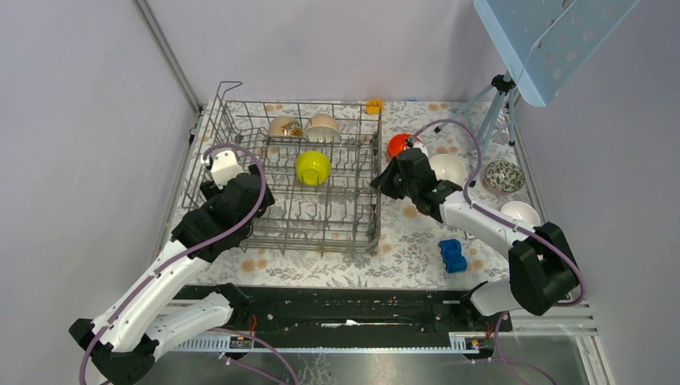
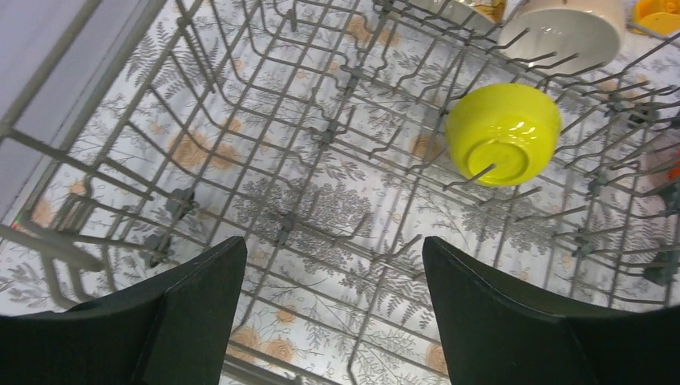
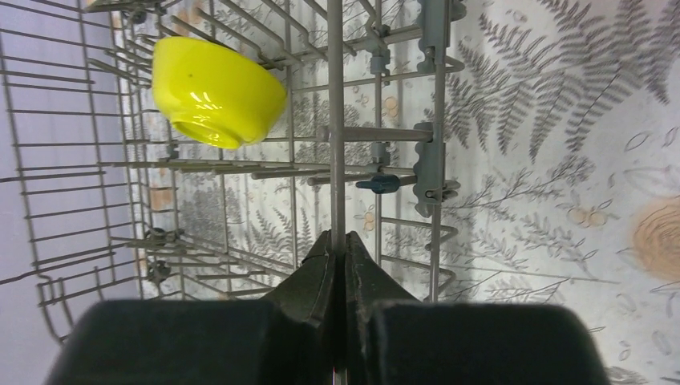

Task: Unload the bowls from the dish rack
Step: Adjust the dish rack at the center of the board, then pick up the bowl from the dish rack.

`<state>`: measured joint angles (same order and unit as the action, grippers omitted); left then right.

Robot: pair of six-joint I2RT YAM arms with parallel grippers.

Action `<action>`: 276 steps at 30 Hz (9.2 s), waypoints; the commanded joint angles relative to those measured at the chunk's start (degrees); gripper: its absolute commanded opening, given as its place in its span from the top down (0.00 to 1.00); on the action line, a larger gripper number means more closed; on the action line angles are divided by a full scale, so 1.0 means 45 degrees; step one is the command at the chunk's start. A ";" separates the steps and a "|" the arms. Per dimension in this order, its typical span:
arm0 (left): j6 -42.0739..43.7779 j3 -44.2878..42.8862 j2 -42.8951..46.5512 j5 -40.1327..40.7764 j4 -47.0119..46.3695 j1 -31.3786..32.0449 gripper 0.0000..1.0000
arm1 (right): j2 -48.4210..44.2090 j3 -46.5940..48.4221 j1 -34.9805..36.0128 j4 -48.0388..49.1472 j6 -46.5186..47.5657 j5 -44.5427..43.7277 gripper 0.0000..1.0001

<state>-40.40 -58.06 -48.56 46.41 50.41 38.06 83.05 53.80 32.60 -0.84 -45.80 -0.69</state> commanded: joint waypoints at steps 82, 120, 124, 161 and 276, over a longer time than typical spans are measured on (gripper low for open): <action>-0.1968 -0.0362 0.0049 -0.1820 0.1395 -0.2361 1.00 | -0.1150 0.2429 0.0127 -0.1320 0.4675 -0.3228 0.12; -0.1292 -0.0913 -0.1978 -0.3029 0.0194 -0.6446 0.84 | 0.4744 0.6013 -0.0951 -0.0927 0.5471 -0.0483 0.77; -0.1197 -0.1058 -0.1981 -0.3142 0.0076 -0.6448 0.63 | 0.4011 0.5230 -0.0562 -0.1163 0.4463 -0.0584 0.81; 0.0431 -0.3991 -0.6201 -0.2228 -0.3128 -0.7629 1.00 | 0.0887 0.1018 0.1768 -0.0525 0.0721 0.0131 0.93; -0.2461 0.0878 -0.6480 -1.3329 -1.1856 -0.4709 0.06 | -0.4974 -0.3934 0.3628 0.2098 0.3762 -0.0829 0.07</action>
<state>-48.42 -51.75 -74.87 -12.69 5.45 16.97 65.04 43.68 48.40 -0.75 -31.68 -5.39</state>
